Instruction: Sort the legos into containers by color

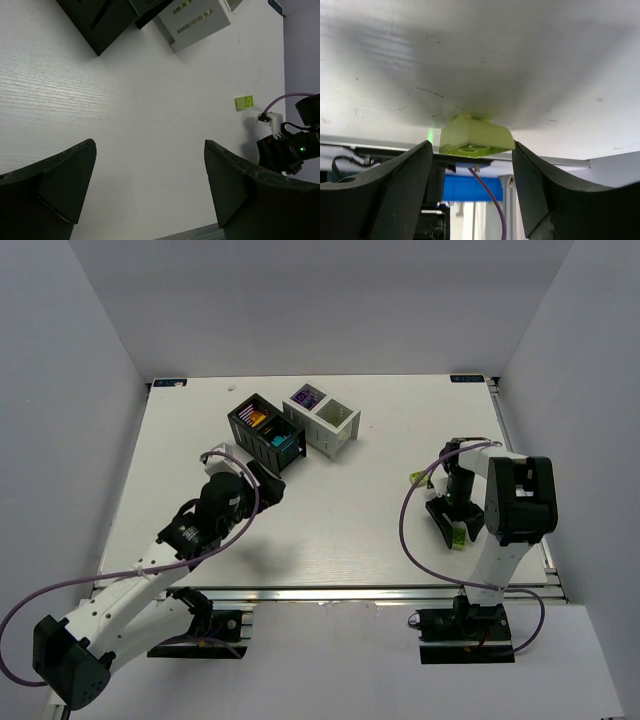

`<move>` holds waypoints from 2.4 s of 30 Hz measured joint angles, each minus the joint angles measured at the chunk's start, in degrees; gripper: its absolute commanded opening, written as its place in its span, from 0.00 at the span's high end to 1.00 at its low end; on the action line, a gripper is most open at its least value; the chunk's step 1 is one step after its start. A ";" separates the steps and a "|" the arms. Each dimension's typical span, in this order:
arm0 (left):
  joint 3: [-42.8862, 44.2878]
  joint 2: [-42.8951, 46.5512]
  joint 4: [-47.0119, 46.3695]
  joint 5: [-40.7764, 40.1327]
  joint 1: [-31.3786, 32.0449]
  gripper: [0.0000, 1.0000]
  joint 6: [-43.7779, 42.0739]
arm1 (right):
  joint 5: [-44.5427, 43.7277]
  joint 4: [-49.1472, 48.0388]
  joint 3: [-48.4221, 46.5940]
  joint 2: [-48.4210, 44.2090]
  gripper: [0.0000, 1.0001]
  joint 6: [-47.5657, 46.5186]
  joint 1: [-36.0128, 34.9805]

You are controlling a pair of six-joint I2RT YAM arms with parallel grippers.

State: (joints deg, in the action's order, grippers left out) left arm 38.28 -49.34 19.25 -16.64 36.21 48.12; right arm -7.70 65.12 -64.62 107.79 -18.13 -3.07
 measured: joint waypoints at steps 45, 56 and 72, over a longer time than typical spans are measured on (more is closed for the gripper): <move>-0.55 5.31 1.25 1.73 -0.02 0.02 4.52 | 3.58 -9.88 4.70 -6.08 1.00 5.25 0.76; -0.98 3.98 -0.83 2.93 -0.02 0.02 4.72 | 29.49 -7.08 -21.27 -7.58 1.00 -8.70 0.55; -0.31 3.15 2.19 3.08 -0.02 0.02 5.11 | 41.24 -39.87 -42.86 2.32 1.00 5.70 -17.62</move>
State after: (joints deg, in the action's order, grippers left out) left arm 37.98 -46.19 21.43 -13.56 36.18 53.23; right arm 33.54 25.26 -107.48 110.10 -12.43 -20.69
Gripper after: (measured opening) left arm 0.976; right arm 0.429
